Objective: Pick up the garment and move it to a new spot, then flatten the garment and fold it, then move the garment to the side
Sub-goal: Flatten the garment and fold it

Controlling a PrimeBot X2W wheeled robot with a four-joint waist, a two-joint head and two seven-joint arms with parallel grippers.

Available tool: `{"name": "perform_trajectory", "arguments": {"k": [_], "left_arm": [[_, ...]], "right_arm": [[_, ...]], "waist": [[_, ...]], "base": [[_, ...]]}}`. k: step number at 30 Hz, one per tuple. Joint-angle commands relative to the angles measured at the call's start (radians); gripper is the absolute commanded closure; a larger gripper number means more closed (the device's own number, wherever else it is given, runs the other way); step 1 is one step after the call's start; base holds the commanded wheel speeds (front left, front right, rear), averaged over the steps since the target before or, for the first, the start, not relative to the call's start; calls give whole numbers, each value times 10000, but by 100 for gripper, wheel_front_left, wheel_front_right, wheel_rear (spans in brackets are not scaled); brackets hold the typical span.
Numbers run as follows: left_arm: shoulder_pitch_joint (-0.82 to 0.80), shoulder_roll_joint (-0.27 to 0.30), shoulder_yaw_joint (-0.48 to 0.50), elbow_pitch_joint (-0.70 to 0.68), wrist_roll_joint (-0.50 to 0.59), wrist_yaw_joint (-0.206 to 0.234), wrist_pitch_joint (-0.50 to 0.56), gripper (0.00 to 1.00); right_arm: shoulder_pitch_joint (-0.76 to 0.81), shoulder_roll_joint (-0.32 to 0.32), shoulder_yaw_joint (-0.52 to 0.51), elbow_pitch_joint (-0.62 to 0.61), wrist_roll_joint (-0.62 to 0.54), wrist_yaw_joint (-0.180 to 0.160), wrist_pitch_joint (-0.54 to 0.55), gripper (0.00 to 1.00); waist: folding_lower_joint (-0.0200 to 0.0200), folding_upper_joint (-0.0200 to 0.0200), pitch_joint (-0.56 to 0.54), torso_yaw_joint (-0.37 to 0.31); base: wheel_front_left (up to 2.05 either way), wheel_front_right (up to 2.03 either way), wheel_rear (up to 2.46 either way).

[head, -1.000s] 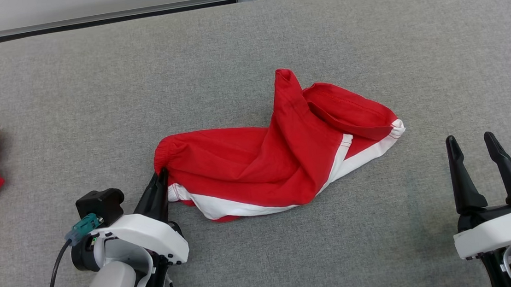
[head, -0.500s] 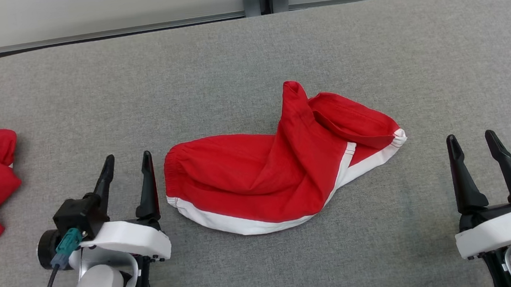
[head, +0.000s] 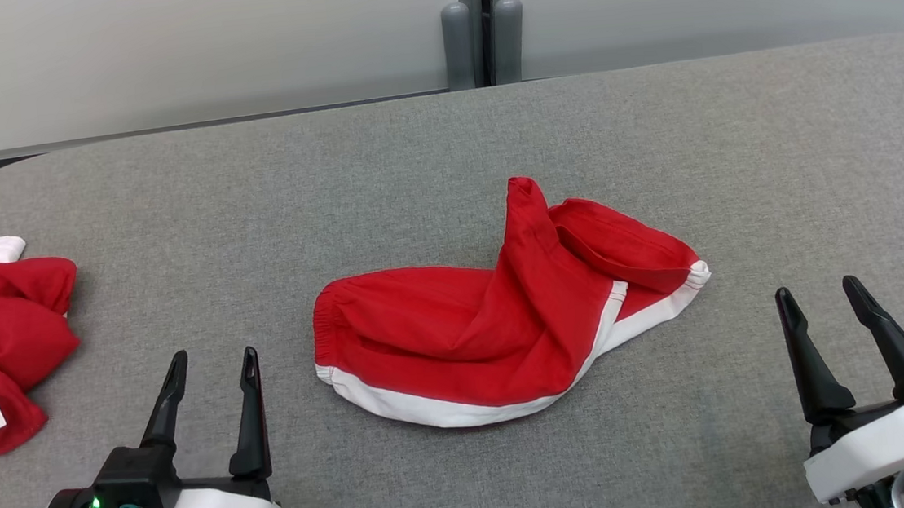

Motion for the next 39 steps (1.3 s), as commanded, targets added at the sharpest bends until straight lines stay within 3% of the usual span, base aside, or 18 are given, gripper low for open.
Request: {"name": "perform_trajectory", "arguments": {"k": [1, 18, 26, 35, 36, 38, 39], "left_arm": [[125, 78, 10, -87, 54, 77, 26, 0], [273, -3, -204, -66, -254, 37, 321, 0], [-672, -283, -857, 830, -527, -711, 1024, 0], [-2035, -848, -1055, 3215, -1372, -1700, 1746, 0], [-2116, -872, -1052, 3433, -1457, -1809, 1766, 17], [-2257, -937, -1020, 3751, -1601, -1958, 1695, 95], [-2342, -953, -1025, 3863, -1620, -2012, 1643, 100]], "right_arm": [[92, -40, -1, -70, 19, 0, 71, 0], [157, -83, 14, -144, 64, 0, 181, 0], [-9, -39, 58, -167, 93, -1, 191, 0], [-359, -19, 312, 89, 256, 0, 119, 0], [-361, -26, 345, 150, 274, 0, 111, 0], [-391, -54, 431, 236, 312, 0, 94, 0], [-416, -79, 475, 288, 341, 0, 112, 0]], "waist": [[0, 0, -84, 27], [0, 0, -271, 50], [0, 0, 30, 95], [0, 0, 628, -131], [0, 0, 648, -146], [0, 0, 712, -180], [0, 0, 741, -181]], "base": [[0, 0, 0], [0, 0, 0], [0, 0, 0], [0, 0, 0], [0, 0, 0], [0, 0, 0], [0, 0, 0]]}}
